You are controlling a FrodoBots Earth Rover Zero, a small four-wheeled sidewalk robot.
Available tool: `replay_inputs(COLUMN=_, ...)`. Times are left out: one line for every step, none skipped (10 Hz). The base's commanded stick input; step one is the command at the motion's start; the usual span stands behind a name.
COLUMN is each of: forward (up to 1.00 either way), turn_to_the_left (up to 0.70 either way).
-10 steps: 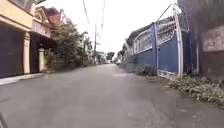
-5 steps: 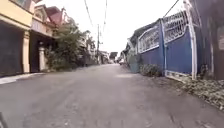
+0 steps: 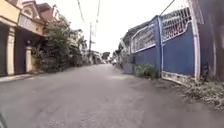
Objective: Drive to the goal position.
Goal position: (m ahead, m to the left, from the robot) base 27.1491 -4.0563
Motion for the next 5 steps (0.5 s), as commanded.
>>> replay_inputs(forward=0.85, turn_to_the_left=0.09)
replay_inputs(forward=0.85, turn_to_the_left=0.09)
replay_inputs(forward=0.85, turn_to_the_left=0.09)
replay_inputs(forward=0.85, turn_to_the_left=0.09)
replay_inputs(forward=0.85, turn_to_the_left=0.09)
